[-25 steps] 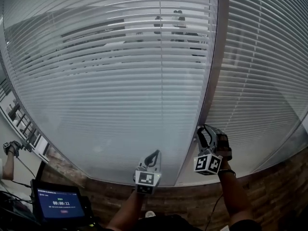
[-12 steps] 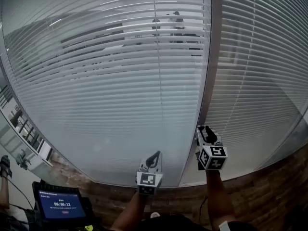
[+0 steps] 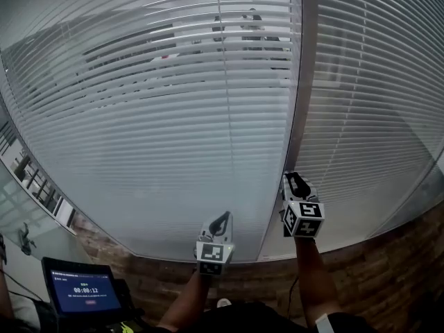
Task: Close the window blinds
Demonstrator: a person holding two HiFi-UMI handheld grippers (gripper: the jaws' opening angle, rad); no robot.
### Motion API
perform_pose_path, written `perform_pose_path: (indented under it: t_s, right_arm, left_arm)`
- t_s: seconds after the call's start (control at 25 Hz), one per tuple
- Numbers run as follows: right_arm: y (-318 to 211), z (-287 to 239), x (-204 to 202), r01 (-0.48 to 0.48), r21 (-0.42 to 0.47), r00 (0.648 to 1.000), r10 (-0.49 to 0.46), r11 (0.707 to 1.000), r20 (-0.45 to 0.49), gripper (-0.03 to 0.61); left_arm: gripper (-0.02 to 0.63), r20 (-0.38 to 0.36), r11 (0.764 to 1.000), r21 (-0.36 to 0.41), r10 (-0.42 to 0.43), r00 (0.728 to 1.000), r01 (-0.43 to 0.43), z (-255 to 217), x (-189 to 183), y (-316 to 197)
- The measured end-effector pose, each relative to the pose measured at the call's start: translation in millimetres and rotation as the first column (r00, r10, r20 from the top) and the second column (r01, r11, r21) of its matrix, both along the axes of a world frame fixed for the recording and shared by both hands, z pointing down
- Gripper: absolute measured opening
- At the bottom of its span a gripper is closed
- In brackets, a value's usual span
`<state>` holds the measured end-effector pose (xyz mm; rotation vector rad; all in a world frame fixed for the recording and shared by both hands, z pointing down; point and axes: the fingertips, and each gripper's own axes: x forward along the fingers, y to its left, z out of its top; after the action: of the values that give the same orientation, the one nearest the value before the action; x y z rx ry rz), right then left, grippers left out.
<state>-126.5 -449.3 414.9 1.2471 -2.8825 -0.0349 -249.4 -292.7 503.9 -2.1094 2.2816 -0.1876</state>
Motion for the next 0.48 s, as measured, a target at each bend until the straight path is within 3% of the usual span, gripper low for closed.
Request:
perform_pose_path:
  t_s: [0.12,0.28,0.4,0.48]
  right_arm:
    - [8,4,-3,-0.022,0.199,0.971,0.068,0.980,-0.231,0.124]
    - [16,5,-12,0.078,0.405,0.868,0.138,0.911,-0.477,0.123]
    - [17,8,-14,0.208,0.582,0.715,0.284,0.786,-0.639,0.124]
    - [17,9,-16,0.321,0.636,0.612,0.359,0.702,-0.705,0.124]
  left_arm:
    - [0.000,-0.004,0.999,-0.034,0.019,1.000,-0.019,-1,7,3]
    - [0.000,0.001,0.999,-0.042,0.009,1.000,-0.009,2,8,3]
    - [0.000,0.015,0.999,-0.038,0.016,1.000,-0.015,-1,8,1]
    - [0.000,0.028,0.999,-0.037,0.018,0.999,-0.017,-5,8,-1]
